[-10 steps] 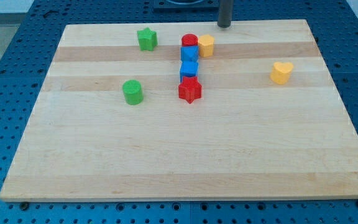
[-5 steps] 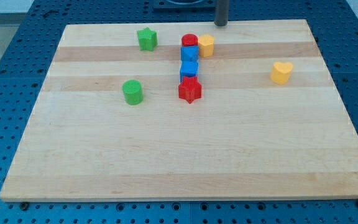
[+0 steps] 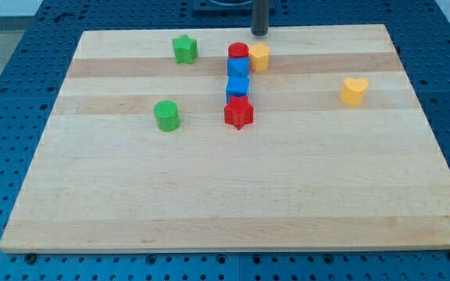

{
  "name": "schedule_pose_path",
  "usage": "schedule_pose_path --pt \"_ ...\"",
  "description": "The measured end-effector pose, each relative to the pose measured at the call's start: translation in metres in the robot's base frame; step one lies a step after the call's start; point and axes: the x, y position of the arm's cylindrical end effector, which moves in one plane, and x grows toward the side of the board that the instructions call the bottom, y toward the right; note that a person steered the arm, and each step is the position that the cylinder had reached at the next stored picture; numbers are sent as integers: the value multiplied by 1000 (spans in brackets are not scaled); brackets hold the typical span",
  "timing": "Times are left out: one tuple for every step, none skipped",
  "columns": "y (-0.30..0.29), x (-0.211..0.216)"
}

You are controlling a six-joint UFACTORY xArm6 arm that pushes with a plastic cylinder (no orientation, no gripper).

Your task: Nudge yellow hexagon a bit down

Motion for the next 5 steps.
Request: schedule_pose_path --pt "0 -1" --pt "0 -2" --pt "0 -2" --pt "0 -2" --pt "0 -2"
